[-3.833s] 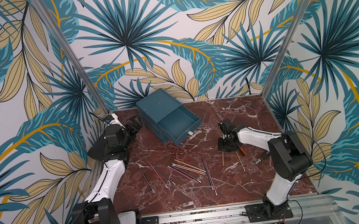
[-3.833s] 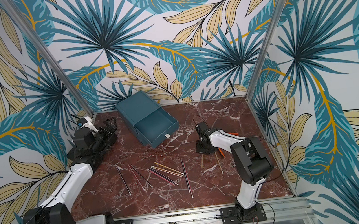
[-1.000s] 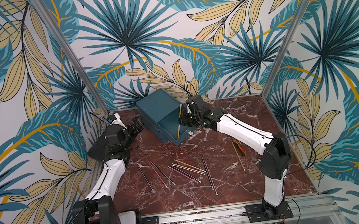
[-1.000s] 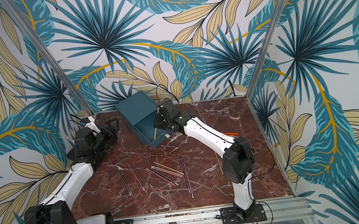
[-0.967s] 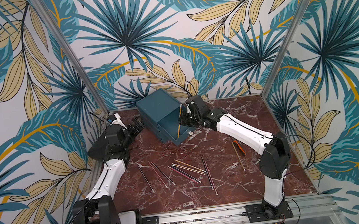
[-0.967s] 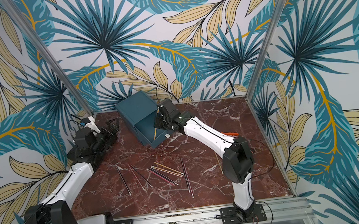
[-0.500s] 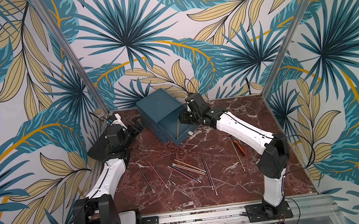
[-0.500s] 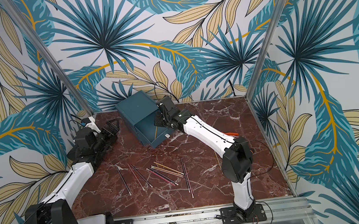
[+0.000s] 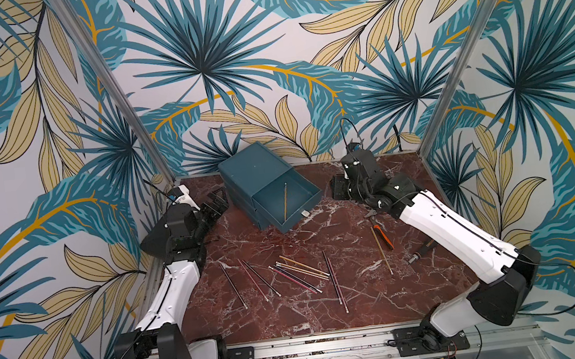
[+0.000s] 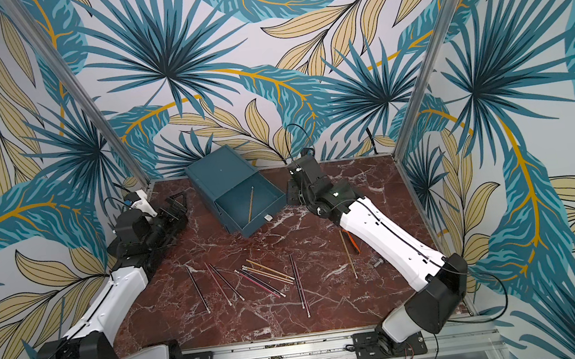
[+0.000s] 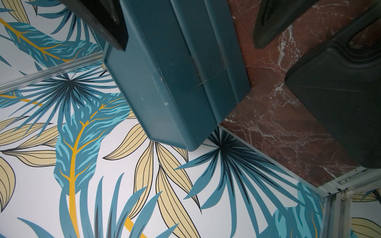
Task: Please place the pencils in the drawer according to their color
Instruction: Pick up the pencil from the center of the board.
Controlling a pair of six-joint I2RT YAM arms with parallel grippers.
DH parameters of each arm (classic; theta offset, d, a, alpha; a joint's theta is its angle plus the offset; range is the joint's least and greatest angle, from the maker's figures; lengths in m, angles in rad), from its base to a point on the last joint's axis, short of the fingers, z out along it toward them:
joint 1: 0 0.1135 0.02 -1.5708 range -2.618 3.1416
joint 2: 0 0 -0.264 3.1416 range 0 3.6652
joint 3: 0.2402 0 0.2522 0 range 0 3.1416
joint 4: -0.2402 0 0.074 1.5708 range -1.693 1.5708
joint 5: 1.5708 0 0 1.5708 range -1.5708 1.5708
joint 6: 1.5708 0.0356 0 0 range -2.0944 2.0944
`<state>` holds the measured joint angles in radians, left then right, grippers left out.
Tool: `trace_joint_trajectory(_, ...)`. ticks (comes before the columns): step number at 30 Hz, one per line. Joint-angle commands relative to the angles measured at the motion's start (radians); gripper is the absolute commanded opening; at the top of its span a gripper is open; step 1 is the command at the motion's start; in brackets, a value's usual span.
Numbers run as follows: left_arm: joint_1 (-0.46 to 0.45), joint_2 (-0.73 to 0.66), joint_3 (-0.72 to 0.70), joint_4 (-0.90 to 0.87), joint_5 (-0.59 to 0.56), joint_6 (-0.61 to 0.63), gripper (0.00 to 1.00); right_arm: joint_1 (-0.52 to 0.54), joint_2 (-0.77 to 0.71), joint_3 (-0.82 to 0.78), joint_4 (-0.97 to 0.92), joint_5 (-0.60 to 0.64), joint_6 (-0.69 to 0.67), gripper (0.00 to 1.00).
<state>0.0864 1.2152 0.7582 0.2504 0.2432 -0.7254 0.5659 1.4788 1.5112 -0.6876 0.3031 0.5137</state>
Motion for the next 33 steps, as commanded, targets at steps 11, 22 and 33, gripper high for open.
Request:
trace_joint_trajectory(11,0.013,-0.021,-0.029,0.052,-0.012,-0.022,1.0,-0.197,0.036,-0.394,-0.174,-0.13,0.015,0.52)
trace_joint_trajectory(22,0.013,-0.008,-0.026,0.058,0.0,-0.024,1.0,-0.272,0.181,-0.473,-0.145,-0.098,-0.009,0.47)
trace_joint_trajectory(33,0.012,0.009,-0.02,0.062,0.01,-0.026,1.0,-0.326,0.243,-0.514,-0.089,-0.149,-0.029,0.44)
